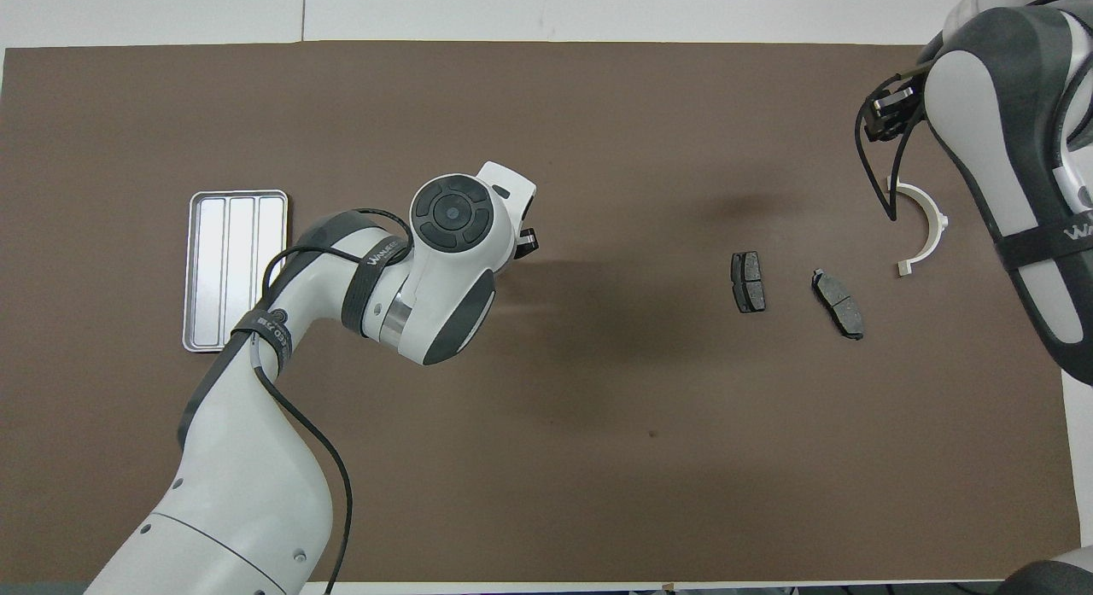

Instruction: Place bearing gear from tray to pile

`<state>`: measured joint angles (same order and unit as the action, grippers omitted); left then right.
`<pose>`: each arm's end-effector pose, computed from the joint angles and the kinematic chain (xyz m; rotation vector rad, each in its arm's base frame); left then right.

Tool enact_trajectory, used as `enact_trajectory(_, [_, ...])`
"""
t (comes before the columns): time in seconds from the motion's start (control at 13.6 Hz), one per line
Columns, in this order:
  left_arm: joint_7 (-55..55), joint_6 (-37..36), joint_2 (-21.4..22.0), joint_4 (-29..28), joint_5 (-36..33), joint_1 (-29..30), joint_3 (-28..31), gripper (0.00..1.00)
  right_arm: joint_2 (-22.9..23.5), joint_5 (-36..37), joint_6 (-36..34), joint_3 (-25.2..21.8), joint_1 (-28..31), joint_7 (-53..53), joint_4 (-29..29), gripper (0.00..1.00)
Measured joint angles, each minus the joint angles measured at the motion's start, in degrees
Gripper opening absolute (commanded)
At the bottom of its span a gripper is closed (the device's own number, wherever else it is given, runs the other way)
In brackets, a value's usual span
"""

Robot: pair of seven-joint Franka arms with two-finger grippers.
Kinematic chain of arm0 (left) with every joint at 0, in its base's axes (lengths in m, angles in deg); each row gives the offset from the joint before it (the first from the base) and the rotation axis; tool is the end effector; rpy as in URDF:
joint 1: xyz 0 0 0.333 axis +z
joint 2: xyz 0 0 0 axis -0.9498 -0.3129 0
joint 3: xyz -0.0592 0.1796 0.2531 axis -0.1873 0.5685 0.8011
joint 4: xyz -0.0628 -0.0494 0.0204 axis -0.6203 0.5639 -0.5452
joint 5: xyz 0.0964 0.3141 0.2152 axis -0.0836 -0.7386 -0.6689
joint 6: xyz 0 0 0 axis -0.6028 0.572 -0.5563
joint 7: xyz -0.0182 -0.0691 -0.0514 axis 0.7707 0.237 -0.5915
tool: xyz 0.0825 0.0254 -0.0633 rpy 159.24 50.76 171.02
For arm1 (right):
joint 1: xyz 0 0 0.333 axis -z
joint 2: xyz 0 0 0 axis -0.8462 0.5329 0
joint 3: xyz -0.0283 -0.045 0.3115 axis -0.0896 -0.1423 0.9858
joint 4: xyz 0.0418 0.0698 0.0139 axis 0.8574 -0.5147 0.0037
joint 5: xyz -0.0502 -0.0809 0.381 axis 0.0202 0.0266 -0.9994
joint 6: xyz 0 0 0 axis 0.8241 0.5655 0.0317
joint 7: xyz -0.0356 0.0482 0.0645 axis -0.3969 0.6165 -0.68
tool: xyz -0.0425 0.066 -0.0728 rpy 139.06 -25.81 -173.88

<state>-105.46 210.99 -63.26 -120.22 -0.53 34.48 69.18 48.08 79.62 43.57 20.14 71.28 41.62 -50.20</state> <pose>0.5512 -0.3731 0.3136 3.1003 0.3261 0.0852 0.7255 -0.0137 0.4712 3.1007 0.3831 -0.1155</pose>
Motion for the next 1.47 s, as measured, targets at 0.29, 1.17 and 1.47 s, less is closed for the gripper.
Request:
enact_trajectory(0.29, [-0.44,1.69,-0.10,-2.29,-0.01,-0.57,-0.13,0.17,5.08,0.19,1.05,-0.03,0.84,0.28,-0.43,0.02])
enact_trajectory(1.17, [-2.19,1.15,0.73,-2.55,-2.47,-0.65,1.67,1.00,12.52,1.04,10.19,0.20,-0.23,6.44,-0.90,0.03])
enact_trajectory(1.47, [-0.86,-4.01,8.09,-1.29,-2.94,1.73,6.36,1.00,14.41,1.16,12.07,0.18,-0.28,6.73,-1.14,0.03])
